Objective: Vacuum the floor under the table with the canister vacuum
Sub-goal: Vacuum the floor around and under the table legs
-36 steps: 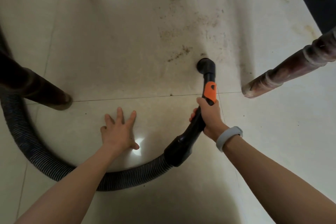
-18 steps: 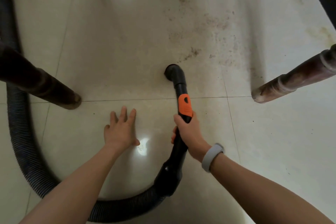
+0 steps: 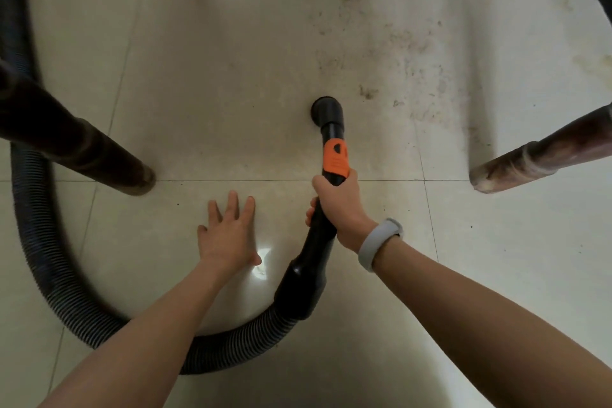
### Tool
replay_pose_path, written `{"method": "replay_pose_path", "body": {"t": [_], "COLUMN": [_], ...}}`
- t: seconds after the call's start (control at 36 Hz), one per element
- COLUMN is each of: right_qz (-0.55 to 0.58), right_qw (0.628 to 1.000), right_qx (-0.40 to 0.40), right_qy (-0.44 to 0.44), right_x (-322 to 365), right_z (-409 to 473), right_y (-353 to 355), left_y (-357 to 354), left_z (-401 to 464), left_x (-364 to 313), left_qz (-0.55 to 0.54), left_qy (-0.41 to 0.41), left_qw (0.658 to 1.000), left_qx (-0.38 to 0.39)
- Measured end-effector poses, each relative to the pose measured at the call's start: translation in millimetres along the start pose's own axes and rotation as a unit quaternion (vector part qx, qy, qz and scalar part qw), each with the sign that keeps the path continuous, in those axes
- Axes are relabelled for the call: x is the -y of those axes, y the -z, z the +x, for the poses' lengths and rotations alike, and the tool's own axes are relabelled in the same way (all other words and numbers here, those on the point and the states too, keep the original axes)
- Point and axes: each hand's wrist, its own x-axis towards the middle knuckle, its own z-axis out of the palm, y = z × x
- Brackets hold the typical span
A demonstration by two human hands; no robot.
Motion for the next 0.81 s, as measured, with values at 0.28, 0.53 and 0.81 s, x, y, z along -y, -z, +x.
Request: {"method": "replay_pose_path", "body": {"t": [0.28,0.53,0.81], "right_qz": [-0.043,-0.089,-0.045], "right_qw": [0.995,0.973,0.96], "right_qx": [-0.075,-0.2,-0.271], "right_qy": [0.038,0.072,0.051], "right_x": [22.6,37.2,28.1], "right_z": [25.0,37.7,28.3], "right_y": [5.5,64.3,116.9], "left_y": [-0.6,5.5,8.5], "left_z": [1.3,3.7,7.6], "left_x": [-2.6,-17.0,-17.1], "left_qz": [-0.007,0.009,0.031], "left_qy": [0.01,0.028,0.023], "left_qw": [1.0,0.999,0.999], "left_qx": [0.006,0.023,0.028]}}
